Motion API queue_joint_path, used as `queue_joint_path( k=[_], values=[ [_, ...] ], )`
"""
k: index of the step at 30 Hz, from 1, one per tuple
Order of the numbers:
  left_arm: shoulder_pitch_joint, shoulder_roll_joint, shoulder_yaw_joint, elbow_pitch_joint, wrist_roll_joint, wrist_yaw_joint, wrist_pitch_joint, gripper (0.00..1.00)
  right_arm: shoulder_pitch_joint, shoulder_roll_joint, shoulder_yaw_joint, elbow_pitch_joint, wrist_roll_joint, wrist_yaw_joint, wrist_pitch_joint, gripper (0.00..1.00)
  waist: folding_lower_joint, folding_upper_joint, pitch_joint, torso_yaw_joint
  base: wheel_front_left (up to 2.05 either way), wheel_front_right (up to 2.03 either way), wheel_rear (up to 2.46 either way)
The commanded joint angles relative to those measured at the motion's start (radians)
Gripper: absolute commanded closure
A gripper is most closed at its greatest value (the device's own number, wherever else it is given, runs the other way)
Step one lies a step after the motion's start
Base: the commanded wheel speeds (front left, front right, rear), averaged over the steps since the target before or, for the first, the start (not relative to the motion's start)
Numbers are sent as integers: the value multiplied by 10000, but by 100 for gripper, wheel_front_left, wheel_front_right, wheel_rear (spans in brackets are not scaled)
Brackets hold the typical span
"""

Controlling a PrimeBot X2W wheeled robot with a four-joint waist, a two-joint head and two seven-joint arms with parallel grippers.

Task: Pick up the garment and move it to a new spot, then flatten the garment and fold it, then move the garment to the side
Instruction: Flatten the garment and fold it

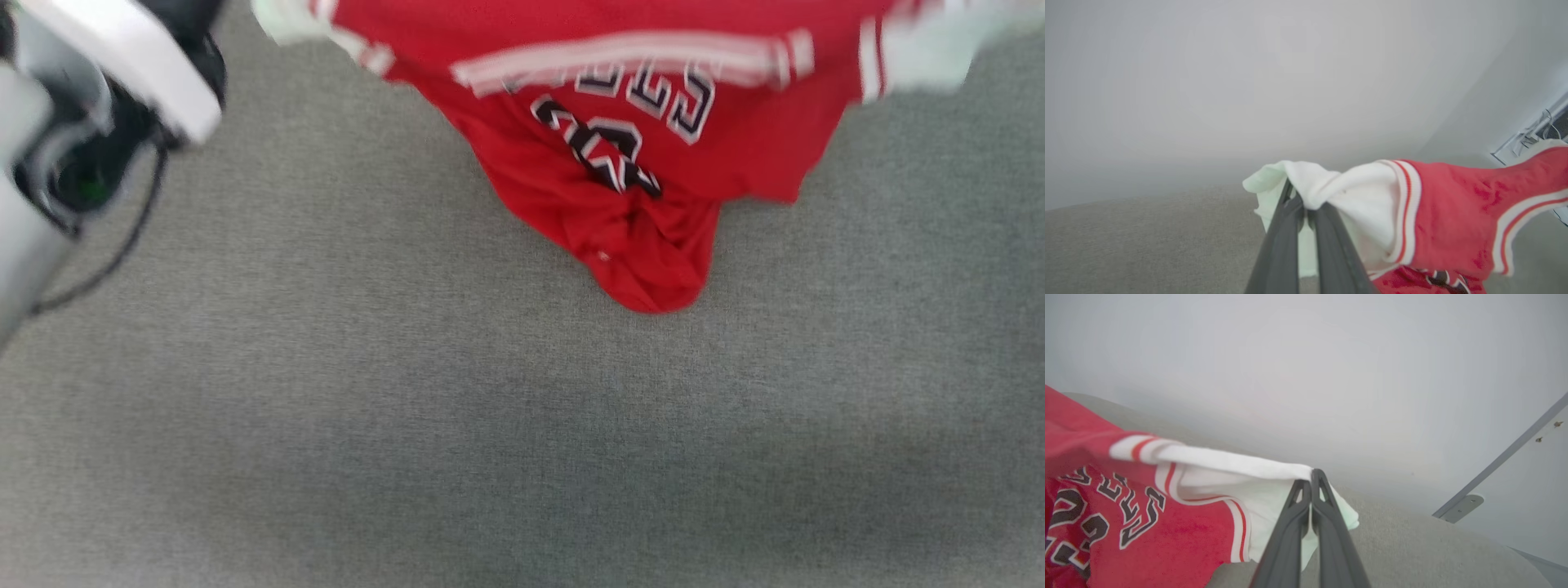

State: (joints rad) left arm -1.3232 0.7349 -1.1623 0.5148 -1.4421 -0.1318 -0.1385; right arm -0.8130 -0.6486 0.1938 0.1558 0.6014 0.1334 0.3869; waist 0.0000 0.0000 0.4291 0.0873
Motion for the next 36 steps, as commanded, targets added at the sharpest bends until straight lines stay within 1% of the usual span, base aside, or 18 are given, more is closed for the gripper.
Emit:
queue_joint_path(
  k=[1, 4, 6, 7, 10, 11, 13, 16, 17, 19, 21, 22, 25, 28, 31, 32, 33, 36],
  values=[
    [-508, -263, 242, 558, -257, 26, 77, 100, -841, 441, -137, 415, -326, -50, 45, 100, 0, 0, 392, -204, 0, 0, 0],
    [-1594, -753, 646, 1931, -311, 26, -16, 100, -2774, 1566, -463, 1695, -1021, -49, -236, 100, 0, 0, 733, -427, 0, 0, 0],
    [-2413, -1112, 866, 2823, -109, 26, -346, 100, -4101, 2127, -617, 2540, -1606, -51, -637, 100, 0, 0, 904, -540, 0, 0, 0],
    [-2813, -1345, 991, 3198, -136, 25, -483, 100, -4704, 2325, -697, 2984, -1983, -49, -892, 100, 0, 0, 964, -568, 0, 0, 0],
    [-4131, -1731, 1230, 4214, 345, 75, -930, 100, -6360, 2825, -976, 4039, -2925, -49, -1804, 100, 0, 0, 1111, -616, 0, 0, 0],
    [-4131, -1731, 1230, 4214, 345, 75, -930, 100, -6360, 2825, -976, 4039, -2925, -49, -1804, 100, 0, 0, 1111, -616, 0, 0, 0],
    [-4863, -1901, 1374, 4715, 641, 65, -1124, 100, -7289, 3078, -1232, 4657, -3452, -49, -2405, 100, 0, 0, 1131, -652, 0, 0, 0],
    [-5559, -2111, 1819, 5185, 728, 35, -1250, 100, -8218, 3280, -1520, 5571, -3949, -51, -3072, 100, 0, 0, 1061, -664, 0, 0, 0],
    [-5586, -2204, 1942, 5288, 689, 37, -1253, 100, -8376, 3331, -1541, 5903, -4034, -49, -3207, 100, 0, 0, 1000, -659, 0, 0, 0],
    [-5368, -2342, 1855, 5378, 831, 16, -1266, 100, -8575, 3341, -1435, 6434, -4197, -49, -3416, 100, 0, 0, 874, -623, 0, 0, 0],
    [-5076, -2319, 1698, 5142, 867, 7, -1270, 100, -8652, 3305, -1291, 6847, -4099, -49, -3613, 100, 0, 0, 820, -600, 0, 0, 0],
    [-4752, -2335, 1737, 4933, 598, 16, -1091, 100, -8530, 3244, -1134, 7059, -4088, -49, -3639, 100, 0, 0, 791, -582, 0, 0, 0],
    [-3809, -1976, 1536, 4407, 306, 26, -875, 100, -7917, 3096, -625, 7527, -3837, -49, -3711, 100, 0, 0, 669, -536, 0, 0, 0],
    [-2574, -1681, 1454, 3598, -78, 23, -892, 100, -7162, 2971, -36, 7672, -3336, -49, -3724, 100, 0, 0, 506, -521, 0, 0, 0],
    [-1179, -1369, 1495, 2848, -516, 22, -1043, 100, -6025, 2732, 586, 7498, -2655, -51, -3604, 100, 0, 0, 243, -451, 0, 0, 0],
    [-699, -1337, 1652, 2543, -850, 21, -1123, 100, -5623, 2617, 769, 7362, -2378, -51, -3505, 100, 0, 0, 137, -403, 0, 0, 0],
    [-247, -1226, 1663, 2250, -901, 21, -1131, 100, -5234, 2528, 904, 7226, -2090, -51, -3443, 100, 0, 0, 18, -375, 0, 0, 0],
    [1147, -930, 1997, 1449, -1305, 21, -1236, 100, -3971, 2133, 1247, 6574, -1195, -51, -3168, 100, 0, 0, -347, -291, 0, 0, 0]
  ],
)
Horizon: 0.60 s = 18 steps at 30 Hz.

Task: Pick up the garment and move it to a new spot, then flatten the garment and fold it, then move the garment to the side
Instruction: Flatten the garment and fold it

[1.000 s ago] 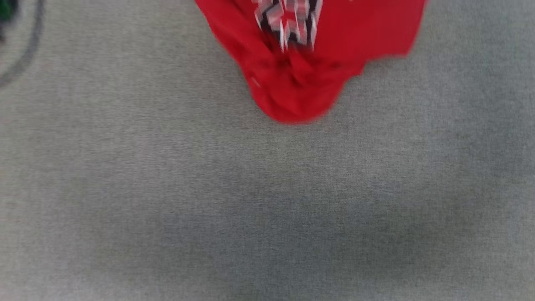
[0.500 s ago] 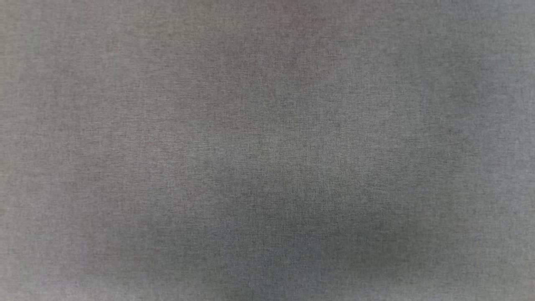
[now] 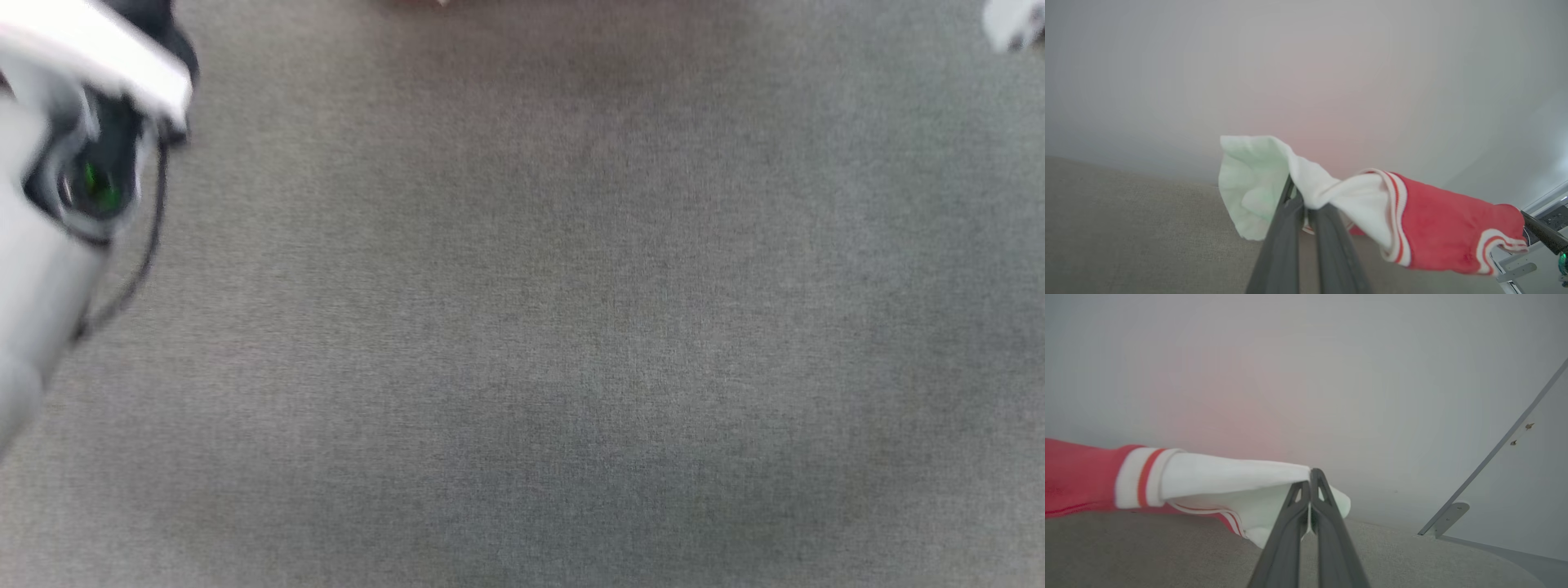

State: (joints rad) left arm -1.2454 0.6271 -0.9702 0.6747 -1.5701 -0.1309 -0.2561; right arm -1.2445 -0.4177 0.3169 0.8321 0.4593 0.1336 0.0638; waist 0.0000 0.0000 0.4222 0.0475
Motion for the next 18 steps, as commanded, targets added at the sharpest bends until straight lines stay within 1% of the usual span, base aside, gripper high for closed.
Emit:
queue_joint_path(
  k=[1, 2, 4, 5, 8, 10, 12, 14, 16, 18],
  values=[
    [845, 240, 153, -420, -57, 11, -88, 100, 760, -292, 108, -469, 482, -53, 158, 100, 0, 0, -395, 111, 0, 0, 0],
    [1258, 267, 266, -708, -73, 11, -88, 100, 1205, -453, 171, -756, 720, -53, 255, 100, 0, 0, -522, 155, 0, 0, 0],
    [2153, 489, 518, -1117, 233, 11, -103, 100, 2117, -726, 267, -1381, 1177, -53, 544, 100, 0, 0, -766, 207, 0, 0, 0],
    [2570, 507, 719, -1315, 338, 11, -106, 100, 2558, -898, 250, -1698, 1392, -53, 692, 100, 0, 0, -882, 263, 0, 0, 0],
    [3891, 522, 1249, -1751, 867, 10, -110, 100, 3935, -1415, -40, -2703, 1955, -53, 1147, 100, 0, 0, -1273, 387, 0, 0, 0],
    [4739, 511, 1675, -2017, 1345, 10, -111, 100, 4893, -1642, -297, -3371, 2192, -54, 1399, 100, 0, 0, -1510, 434, 0, 0, 0],
    [5653, 412, 2011, -2348, 1769, 12, -111, 100, 5912, -1765, -613, -4019, 2360, -54, 1647, 100, 0, 0, -1747, 471, 0, 0, 0],
    [6541, 364, 2500, -2645, 2163, 13, -111, 100, 6851, -1758, -955, -4695, 2522, -54, 1950, 100, 0, 0, -1949, 454, 0, 0, 0],
    [7429, 313, 2897, -2953, 2632, 13, -112, 100, 7748, -1832, -1304, -5335, 2407, -54, 2257, 100, 0, 0, -2112, 436, 0, 0, 0],
    [8296, 289, 3236, -3320, 3055, 16, -112, 100, 8671, -1736, -1711, -5949, 2387, -54, 2638, 100, 0, 0, -2282, 423, 0, 0, 0]
  ],
)
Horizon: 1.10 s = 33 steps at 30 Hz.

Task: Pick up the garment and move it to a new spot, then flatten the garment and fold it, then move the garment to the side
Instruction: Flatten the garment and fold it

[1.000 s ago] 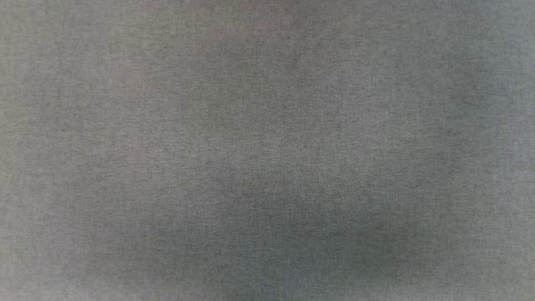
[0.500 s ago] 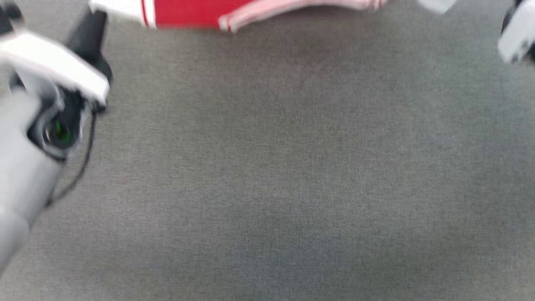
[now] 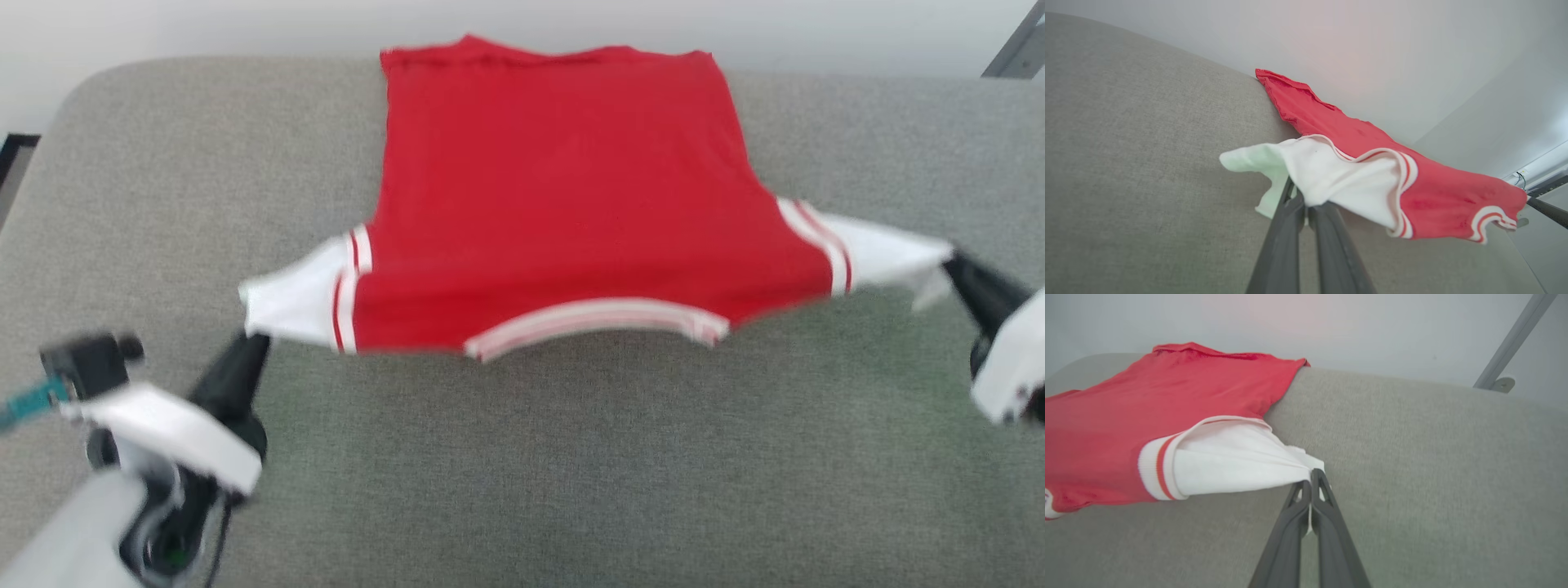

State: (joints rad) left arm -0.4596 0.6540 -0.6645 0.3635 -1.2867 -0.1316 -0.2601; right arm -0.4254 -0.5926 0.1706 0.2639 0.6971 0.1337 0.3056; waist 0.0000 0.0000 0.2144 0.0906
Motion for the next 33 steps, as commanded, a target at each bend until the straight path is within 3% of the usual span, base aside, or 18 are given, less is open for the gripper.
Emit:
queue_joint_path(
  k=[1, 7, 14, 22, 24, 33],
  values=[
    [844, 15, 347, -405, 365, 23, -72, 100, 926, 35, -444, -603, -15, -56, 450, 100, 0, 0, -272, -7, 0, 0, 0],
    [2574, 291, 731, -1549, 911, 23, -71, 100, 2993, 278, -1422, -2571, 110, -55, 1892, 100, 0, 0, -497, 34, 0, 0, 0],
    [4279, 940, 898, -2904, 700, 87, -46, 100, 5643, 683, -2568, -5392, 131, -53, 4145, 100, 0, 0, -573, 102, 0, 0, 0],
    [5321, 1442, 953, -3763, 296, 286, 73, 100, 7181, 1244, -3318, -7405, 102, -53, 5818, 100, 0, 0, -433, 60, 0, 0, 0],
    [5319, 1362, 955, -3830, 325, 347, 63, 100, 7186, 1267, -3268, -7497, 38, -53, 6051, 100, 0, 0, -380, 29, 0, 0, 0],
    [4367, 313, 410, -2641, 315, 123, 332, 100, 5977, 833, -1600, -5374, 18, -41, 6418, 100, 0, 0, -226, -43, 0, 0, 0]
  ],
)
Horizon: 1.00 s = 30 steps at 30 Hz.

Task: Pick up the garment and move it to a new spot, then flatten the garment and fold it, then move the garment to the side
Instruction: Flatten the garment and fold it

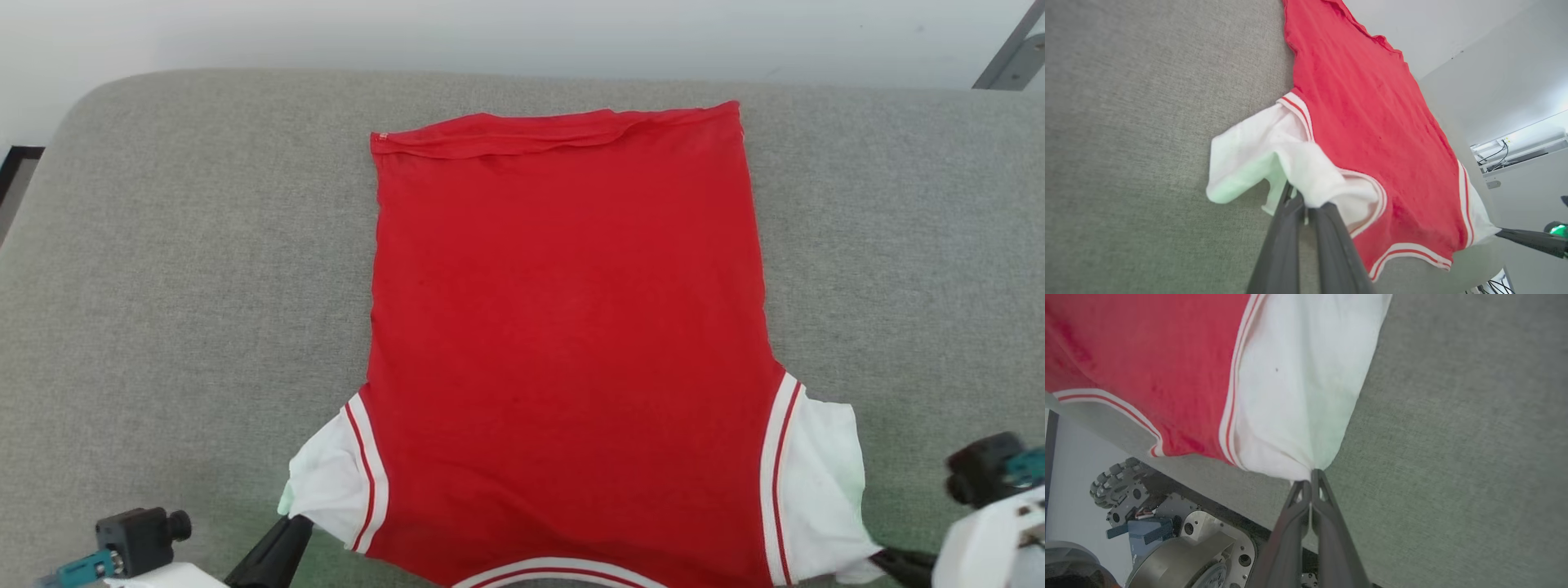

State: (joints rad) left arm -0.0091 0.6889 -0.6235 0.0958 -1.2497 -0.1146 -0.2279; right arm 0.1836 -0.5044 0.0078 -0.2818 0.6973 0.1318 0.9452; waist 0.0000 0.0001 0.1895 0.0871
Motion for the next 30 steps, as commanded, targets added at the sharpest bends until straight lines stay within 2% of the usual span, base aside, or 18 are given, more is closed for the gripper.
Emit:
queue_joint_path(
  k=[1, 9, 16, 17, 18, 19, 20, 25, 30],
  values=[
    [-201, -121, -55, 158, -92, -79, 39, 100, -245, -93, 195, 322, 70, -22, -61, 100, 0, -1, 43, -2, 0, 0, 0],
    [-615, -402, -343, 887, -80, -157, -27, 100, -918, -320, 1251, 1779, -196, -17, -840, 100, 0, -1, 261, 109, 0, 0, 0],
    [-753, -455, -589, 963, -127, -172, -104, 100, -1224, -430, 1846, 2342, -152, -17, -1216, 100, 0, -1, 262, 109, 0, 0, 0],
    [-771, -446, -635, 941, -119, -173, -95, 100, -1288, -482, 1882, 2335, -183, -16, -1332, 87, 0, -1, 261, 109, 0, 0, 0],
    [-787, -427, -672, 929, -94, -174, -113, 100, -1328, -532, 1911, 2309, -187, -17, -1409, 66, 0, -1, 259, 109, 0, 0, 0],
    [-806, -405, -709, 919, -57, -174, -126, 100, -1313, -593, 1961, 2238, -105, -17, -1434, 14, 0, -1, 257, 112, 0, 0, 0],
    [-825, -384, -746, 908, -25, -175, -149, 100, -1275, -660, 1939, 2170, -28, -17, -1398, 0, 0, -1, 259, 114, 0, 0, 0],
    [-942, -403, -888, 791, 71, -176, -214, 100, -1208, -1119, 1309, 1275, 293, -14, -1071, 0, 0, -1, 351, 237, 0, 0, 0],
    [-1237, -506, -1064, 605, 287, -177, -259, 100, -1504, -1573, -242, 188, 565, -14, -373, 0, 0, -1, 592, 593, 0, 0, 0]
  ],
)
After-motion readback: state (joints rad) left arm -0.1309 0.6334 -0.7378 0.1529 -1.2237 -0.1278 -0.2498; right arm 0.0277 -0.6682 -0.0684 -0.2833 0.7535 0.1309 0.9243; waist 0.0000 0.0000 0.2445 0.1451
